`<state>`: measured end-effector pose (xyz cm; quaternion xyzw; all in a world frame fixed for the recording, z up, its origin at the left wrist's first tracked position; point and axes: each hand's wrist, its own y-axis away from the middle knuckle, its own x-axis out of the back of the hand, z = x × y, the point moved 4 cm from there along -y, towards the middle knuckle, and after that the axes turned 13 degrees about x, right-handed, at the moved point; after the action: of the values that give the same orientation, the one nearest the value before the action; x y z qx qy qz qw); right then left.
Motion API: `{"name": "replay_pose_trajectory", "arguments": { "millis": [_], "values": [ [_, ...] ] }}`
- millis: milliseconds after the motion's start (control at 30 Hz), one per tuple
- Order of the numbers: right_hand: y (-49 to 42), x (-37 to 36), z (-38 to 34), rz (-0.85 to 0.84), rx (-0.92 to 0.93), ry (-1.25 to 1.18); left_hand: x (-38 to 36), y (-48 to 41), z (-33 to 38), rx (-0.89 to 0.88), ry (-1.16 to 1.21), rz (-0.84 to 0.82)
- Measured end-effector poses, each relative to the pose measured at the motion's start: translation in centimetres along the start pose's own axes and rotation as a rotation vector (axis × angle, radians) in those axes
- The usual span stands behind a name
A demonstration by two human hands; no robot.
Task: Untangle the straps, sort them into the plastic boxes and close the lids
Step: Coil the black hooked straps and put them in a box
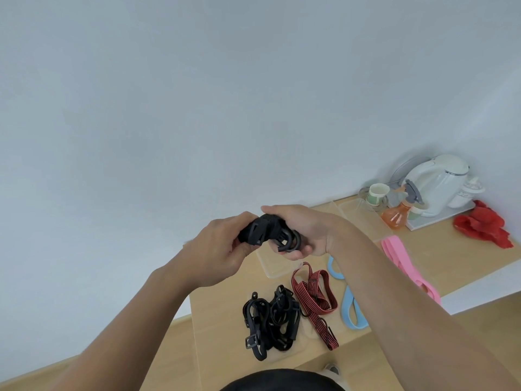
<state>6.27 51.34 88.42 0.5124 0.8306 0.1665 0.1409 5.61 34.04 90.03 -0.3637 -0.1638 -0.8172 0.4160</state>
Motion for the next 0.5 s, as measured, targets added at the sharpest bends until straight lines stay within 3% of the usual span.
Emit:
{"name": "replay_pose_trajectory", "arguments": {
  "millis": [200,500],
  "values": [
    [0.1,0.7,0.0,-0.089,0.188,-0.348,0.1,-0.2,-1.2,0.145,0.179,0.02],
    [-0.1,1.9,0.8,-0.001,0.284,-0.26,0.0,-0.9,-1.5,0.284,0.463,0.023]
  ]
}}
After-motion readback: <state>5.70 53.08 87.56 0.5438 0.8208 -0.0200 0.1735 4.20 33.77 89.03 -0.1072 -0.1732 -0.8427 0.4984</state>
